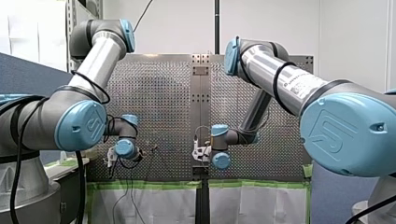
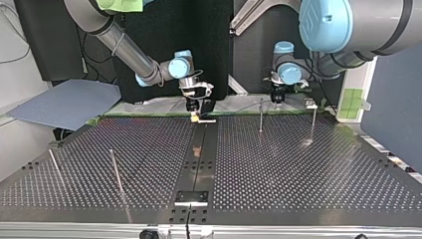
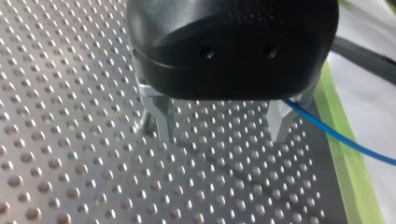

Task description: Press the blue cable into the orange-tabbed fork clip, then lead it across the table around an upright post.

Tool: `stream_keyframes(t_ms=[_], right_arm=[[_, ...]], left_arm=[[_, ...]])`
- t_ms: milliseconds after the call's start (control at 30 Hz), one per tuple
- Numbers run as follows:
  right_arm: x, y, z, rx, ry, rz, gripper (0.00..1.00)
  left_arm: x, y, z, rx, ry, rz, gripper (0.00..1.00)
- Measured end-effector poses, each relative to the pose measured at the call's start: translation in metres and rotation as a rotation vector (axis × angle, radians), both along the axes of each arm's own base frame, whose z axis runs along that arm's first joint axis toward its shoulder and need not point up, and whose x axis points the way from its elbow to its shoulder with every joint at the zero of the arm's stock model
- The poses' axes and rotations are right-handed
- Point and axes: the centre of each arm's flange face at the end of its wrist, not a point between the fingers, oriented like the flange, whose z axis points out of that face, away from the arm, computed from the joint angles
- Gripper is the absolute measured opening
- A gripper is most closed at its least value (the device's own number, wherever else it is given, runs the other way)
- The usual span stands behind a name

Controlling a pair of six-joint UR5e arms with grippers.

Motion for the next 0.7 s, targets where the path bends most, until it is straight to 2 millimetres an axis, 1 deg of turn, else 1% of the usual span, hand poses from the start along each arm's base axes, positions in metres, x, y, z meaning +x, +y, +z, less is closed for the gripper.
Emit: stream_keyframes(t_ms=[333, 433, 567, 700], right_arm=[[-0.001, 0.0, -0.001, 0.004, 0.002, -0.002, 0.0], [-0.001, 0.0, -0.001, 0.005, 0.001, -0.002, 0.0], [-0.001, 0.0, -0.001, 0.006, 0.001, -0.002, 0.0], [-0.001, 0.0, -0.001, 0.006, 0.001, -0.001, 0.0]], left_arm=[[-0.021, -0.009, 0.024, -0.049, -0.042, -0.07, 1.0], [-0.033, -0.014, 0.03, -0.054, -0.027, -0.101, 1.0], [-0.052, -0.02, 0.028, -0.06, 0.022, -0.141, 1.0], [-0.067, -0.024, 0.023, -0.07, 0.072, -0.175, 1.0]])
